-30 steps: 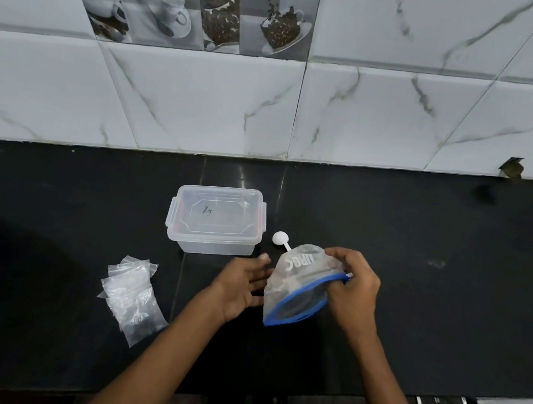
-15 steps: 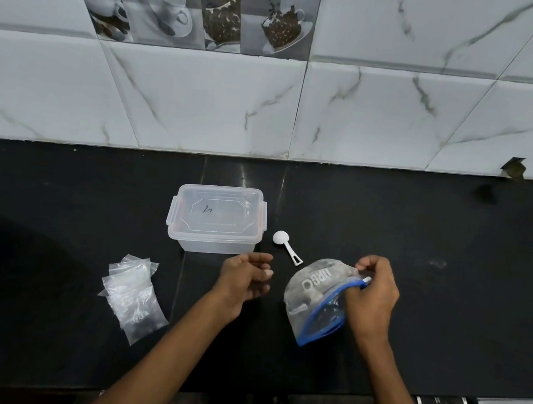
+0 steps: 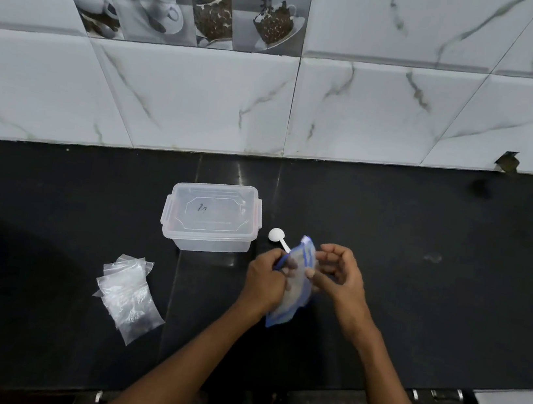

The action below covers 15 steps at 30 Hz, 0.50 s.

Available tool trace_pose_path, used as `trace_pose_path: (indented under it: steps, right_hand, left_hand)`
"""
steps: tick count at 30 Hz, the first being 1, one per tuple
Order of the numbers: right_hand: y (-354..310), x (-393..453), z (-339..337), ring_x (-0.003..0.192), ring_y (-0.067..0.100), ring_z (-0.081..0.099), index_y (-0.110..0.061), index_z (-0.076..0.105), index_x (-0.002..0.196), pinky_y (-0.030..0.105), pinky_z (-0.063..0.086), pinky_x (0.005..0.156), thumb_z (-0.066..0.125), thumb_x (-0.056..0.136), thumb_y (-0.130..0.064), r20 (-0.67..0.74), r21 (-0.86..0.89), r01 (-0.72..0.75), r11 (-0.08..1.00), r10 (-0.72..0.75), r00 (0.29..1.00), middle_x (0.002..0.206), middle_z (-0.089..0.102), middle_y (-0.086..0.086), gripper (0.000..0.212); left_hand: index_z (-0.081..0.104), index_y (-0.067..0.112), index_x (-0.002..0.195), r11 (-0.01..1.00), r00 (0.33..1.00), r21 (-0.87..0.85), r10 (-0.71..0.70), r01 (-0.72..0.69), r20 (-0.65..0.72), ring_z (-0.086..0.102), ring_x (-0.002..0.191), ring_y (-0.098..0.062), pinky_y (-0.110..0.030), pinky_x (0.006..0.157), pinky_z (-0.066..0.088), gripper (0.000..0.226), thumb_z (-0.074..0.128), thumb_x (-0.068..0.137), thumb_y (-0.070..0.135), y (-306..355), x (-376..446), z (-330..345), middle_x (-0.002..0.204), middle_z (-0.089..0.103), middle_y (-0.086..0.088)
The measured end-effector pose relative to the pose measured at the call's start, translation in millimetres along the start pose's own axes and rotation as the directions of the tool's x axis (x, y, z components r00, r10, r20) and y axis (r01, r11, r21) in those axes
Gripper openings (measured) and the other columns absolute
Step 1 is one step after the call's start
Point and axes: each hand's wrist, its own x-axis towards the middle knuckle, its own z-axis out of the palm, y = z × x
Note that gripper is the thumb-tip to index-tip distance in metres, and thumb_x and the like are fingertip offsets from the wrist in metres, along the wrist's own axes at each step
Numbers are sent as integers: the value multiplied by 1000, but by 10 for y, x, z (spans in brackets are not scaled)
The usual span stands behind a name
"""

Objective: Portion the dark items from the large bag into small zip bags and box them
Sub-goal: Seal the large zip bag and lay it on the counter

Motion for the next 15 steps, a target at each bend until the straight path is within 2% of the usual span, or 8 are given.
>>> trace_pose_path:
  steps: [2,4,6,8,10,13,15]
  right_hand:
    - [34,22,-59,94,16,65,-18,62,119,35,55,74,72,80,-28,-65,115,-61,991,68,996,112,68,4,41]
    - [63,69,-103,101,16,64,-29,62,120,33,55,79,72,82,-37,-140,0,-108,994,107,984,117,62,0,41]
    - [95,97,-111,103,17,67,-28,61,125,31,56,80,73,90,-27,-87,-16,-158,987,156,984,117,65,1,36]
    - [98,95,-82,95,19,71,-16,68,118,29,56,75,69,94,-10,-20,71,-188,980,190,982,106,74,8,25]
    - [86,90,-66,84,18,72,-7,73,106,29,58,71,70,91,-1,-85,69,-174,982,180,980,94,77,11,16]
    - [123,116,-122,66,9,68,-4,73,97,21,56,60,73,88,1,-291,43,-182,982,186,938,77,74,5,10]
    - [156,131,-181,68,12,69,-7,73,94,25,59,63,74,89,-1,-347,34,-191,981,191,918,79,74,7,8]
  left_hand:
    - [69,7,89,979,990,-163,-112,125,86,56,59,-9,-24,58,47,33,47,87,-18,21,33,-59,74,63,-6]
    - [69,9,92,935,970,-289,-159,208,184,58,66,-19,-27,60,50,36,45,89,-18,15,58,-133,80,64,-12]
    - [70,9,92,909,951,-332,-167,250,261,61,64,-19,-27,60,53,36,44,90,-17,20,61,-199,79,66,-11]
    - [72,6,92,898,942,-337,-192,282,277,65,63,-21,-28,59,57,36,43,88,-16,27,51,-216,77,68,-12]
    - [72,3,89,903,952,-318,-233,288,198,65,65,-24,-33,62,58,30,46,90,-12,3,60,-199,74,68,-11]
    - [68,7,78,915,955,-286,-297,286,2,62,64,-23,-33,59,55,26,52,96,-2,-89,105,-216,67,66,-7]
    - [70,10,77,924,949,-244,-312,295,-35,63,64,-20,-29,58,55,29,52,95,-4,-118,106,-247,69,68,-6]
